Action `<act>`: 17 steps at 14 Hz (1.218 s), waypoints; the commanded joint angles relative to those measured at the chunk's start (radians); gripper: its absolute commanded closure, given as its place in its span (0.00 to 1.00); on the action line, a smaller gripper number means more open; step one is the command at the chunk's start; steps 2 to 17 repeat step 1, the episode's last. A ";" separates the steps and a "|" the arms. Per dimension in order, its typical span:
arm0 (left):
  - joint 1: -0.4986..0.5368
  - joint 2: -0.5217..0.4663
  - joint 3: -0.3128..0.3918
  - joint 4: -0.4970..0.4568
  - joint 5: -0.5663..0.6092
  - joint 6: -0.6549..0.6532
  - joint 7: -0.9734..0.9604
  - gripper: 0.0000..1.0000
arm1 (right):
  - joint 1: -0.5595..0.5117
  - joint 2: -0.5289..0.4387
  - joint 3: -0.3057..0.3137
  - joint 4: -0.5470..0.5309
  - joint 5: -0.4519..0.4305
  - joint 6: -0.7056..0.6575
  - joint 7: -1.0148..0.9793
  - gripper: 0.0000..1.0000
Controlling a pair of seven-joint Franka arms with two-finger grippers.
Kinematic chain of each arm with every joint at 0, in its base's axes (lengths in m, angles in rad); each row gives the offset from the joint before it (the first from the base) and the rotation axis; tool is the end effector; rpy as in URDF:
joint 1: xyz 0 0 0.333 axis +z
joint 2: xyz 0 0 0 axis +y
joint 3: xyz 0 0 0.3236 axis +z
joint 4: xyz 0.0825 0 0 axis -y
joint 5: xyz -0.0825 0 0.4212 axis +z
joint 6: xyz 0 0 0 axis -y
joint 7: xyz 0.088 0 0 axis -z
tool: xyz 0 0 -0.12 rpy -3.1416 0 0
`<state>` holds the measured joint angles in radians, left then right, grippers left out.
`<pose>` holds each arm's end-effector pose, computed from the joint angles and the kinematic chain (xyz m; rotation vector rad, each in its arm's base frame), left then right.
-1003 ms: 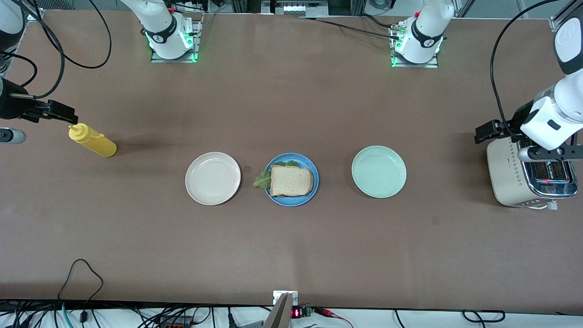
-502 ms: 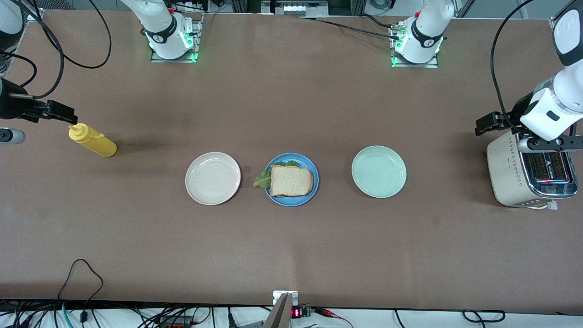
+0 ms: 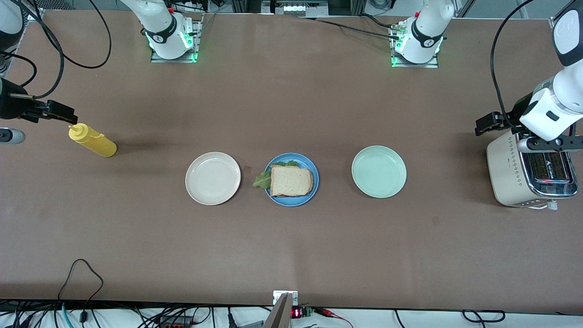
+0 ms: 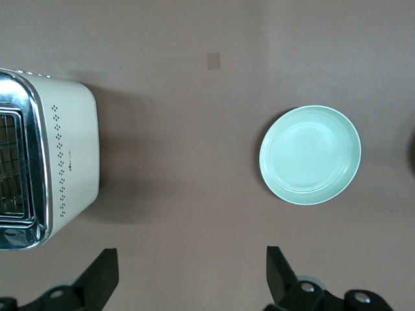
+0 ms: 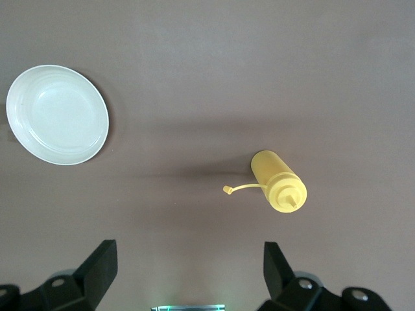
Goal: Make sandwich in blue plate with both arms
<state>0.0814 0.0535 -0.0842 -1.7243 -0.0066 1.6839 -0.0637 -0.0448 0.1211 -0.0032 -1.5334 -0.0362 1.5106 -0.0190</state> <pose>0.6052 -0.0015 0.5183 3.1287 0.0968 -0.1473 0.6166 -0.0340 0.5600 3.1013 -0.0443 -0.2253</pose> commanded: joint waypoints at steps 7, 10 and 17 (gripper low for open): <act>0.006 -0.026 -0.005 -0.023 0.011 0.003 0.022 0.00 | -0.009 -0.017 0.002 -0.016 0.002 -0.001 -0.016 0.00; 0.006 -0.026 -0.005 -0.023 0.011 0.003 0.022 0.00 | -0.009 -0.017 0.002 -0.016 0.002 -0.001 -0.016 0.00; 0.006 -0.026 -0.005 -0.023 0.011 0.003 0.022 0.00 | -0.009 -0.017 0.002 -0.016 0.002 -0.001 -0.016 0.00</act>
